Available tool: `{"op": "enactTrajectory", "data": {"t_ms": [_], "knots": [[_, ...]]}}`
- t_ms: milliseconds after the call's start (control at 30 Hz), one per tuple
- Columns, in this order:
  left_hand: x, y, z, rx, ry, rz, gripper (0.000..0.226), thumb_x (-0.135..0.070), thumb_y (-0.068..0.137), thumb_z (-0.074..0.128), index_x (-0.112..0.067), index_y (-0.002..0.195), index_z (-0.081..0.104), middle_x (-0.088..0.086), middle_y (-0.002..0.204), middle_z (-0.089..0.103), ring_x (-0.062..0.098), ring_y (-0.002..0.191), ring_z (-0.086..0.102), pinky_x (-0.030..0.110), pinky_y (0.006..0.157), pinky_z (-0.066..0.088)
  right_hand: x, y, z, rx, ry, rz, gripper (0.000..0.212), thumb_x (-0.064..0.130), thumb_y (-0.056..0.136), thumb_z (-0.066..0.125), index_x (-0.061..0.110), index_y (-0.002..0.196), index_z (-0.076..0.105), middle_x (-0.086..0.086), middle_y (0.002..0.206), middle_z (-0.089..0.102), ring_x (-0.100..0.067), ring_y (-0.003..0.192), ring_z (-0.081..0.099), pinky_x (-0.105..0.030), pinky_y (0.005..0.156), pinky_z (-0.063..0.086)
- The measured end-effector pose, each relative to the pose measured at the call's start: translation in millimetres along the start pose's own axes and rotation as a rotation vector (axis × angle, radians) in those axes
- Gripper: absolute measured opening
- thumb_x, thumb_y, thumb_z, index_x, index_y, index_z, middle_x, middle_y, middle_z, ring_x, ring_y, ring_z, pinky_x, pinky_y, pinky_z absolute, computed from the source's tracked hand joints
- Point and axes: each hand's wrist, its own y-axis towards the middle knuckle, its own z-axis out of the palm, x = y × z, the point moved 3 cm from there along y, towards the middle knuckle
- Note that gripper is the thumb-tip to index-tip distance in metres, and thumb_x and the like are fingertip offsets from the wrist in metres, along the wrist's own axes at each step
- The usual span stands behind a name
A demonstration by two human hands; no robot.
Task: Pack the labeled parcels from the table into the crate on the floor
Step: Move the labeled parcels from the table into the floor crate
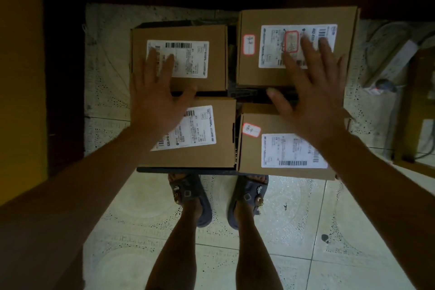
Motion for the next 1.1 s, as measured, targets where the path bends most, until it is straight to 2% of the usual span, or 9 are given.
{"op": "enactTrajectory", "data": {"t_ms": [100,267,500,600,667,733,833,967,1100], "knots": [[13,28,-1,0.123,0.017,-0.124,0.098,-0.074,0.081,0.052,-0.032,0.157,0.006,0.006,0.166,-0.008,0.03,0.151,-0.007,0.051,0.122,0.003,-14,31,7,0.125,-0.09,0.093,0.083,0.075,0.086,0.03,0.029,0.154,0.023,-0.013,0.164,0.007,-0.04,0.149,0.001,-0.064,0.114,-0.004],[23,39,-4,0.179,0.018,-0.119,0.109,-0.078,0.072,0.059,-0.034,0.156,0.005,-0.002,0.165,-0.012,0.027,0.151,-0.012,0.057,0.12,0.01,-26,38,12,0.196,-0.136,0.103,0.085,0.081,0.082,0.024,0.034,0.153,0.021,-0.008,0.165,0.003,-0.038,0.15,-0.002,-0.066,0.114,-0.004],[13,35,-2,0.128,0.047,-0.031,0.103,-0.075,0.075,0.059,-0.032,0.156,0.014,-0.003,0.165,0.001,0.027,0.151,-0.005,0.057,0.117,0.017,-15,27,12,0.18,-0.145,0.043,0.077,0.075,0.086,0.03,0.031,0.149,0.035,-0.009,0.163,0.014,-0.041,0.148,0.006,-0.067,0.114,0.0],[14,35,-5,0.129,0.054,-0.019,0.098,-0.077,0.078,0.053,-0.031,0.156,0.016,-0.001,0.166,0.002,0.027,0.151,-0.005,0.054,0.121,0.01,-17,30,8,0.148,-0.115,0.038,0.074,0.071,0.087,0.034,0.03,0.148,0.039,-0.01,0.162,0.019,-0.04,0.148,0.01,-0.066,0.115,0.002],[9,32,-9,0.036,0.083,0.061,0.087,-0.077,0.083,0.04,-0.03,0.155,0.023,0.004,0.165,0.009,0.028,0.152,-0.001,0.052,0.122,0.001,-18,34,4,0.083,-0.089,0.038,0.07,0.068,0.09,0.037,0.027,0.146,0.042,-0.011,0.161,0.023,-0.04,0.147,0.015,-0.063,0.116,0.004],[-4,23,-9,-0.043,0.088,0.203,0.079,-0.073,0.089,0.03,-0.028,0.153,0.027,0.007,0.164,0.016,0.029,0.151,0.004,0.05,0.121,0.0,-14,36,7,0.085,-0.097,0.02,0.071,0.067,0.092,0.033,0.025,0.149,0.036,-0.013,0.162,0.018,-0.04,0.148,0.012,-0.061,0.116,0.002],[-20,9,9,0.019,0.183,0.377,0.075,-0.07,0.093,0.021,-0.026,0.154,0.025,0.006,0.164,0.016,0.029,0.152,0.006,0.05,0.122,0.002,-7,34,25,0.202,-0.177,-0.007,0.077,0.069,0.093,0.021,0.023,0.155,0.017,-0.014,0.164,0.004,-0.041,0.149,-0.001,-0.064,0.116,-0.002],[-23,17,29,0.004,0.28,0.374,0.072,-0.065,0.096,0.022,-0.022,0.154,0.029,0.009,0.162,0.024,0.029,0.15,0.017,0.051,0.121,0.01,-10,34,40,0.261,-0.255,0.021,0.078,0.07,0.094,0.015,0.025,0.156,0.004,-0.013,0.164,-0.005,-0.04,0.149,-0.007,-0.064,0.115,-0.005],[-25,23,25,0.0,0.271,0.382,0.07,-0.063,0.098,0.023,-0.02,0.153,0.03,0.009,0.161,0.026,0.03,0.149,0.019,0.051,0.121,0.01,-9,37,30,0.276,-0.178,0.009,0.077,0.068,0.094,0.015,0.024,0.156,0.007,-0.013,0.164,-0.003,-0.04,0.149,-0.006,-0.063,0.116,-0.004]]}}
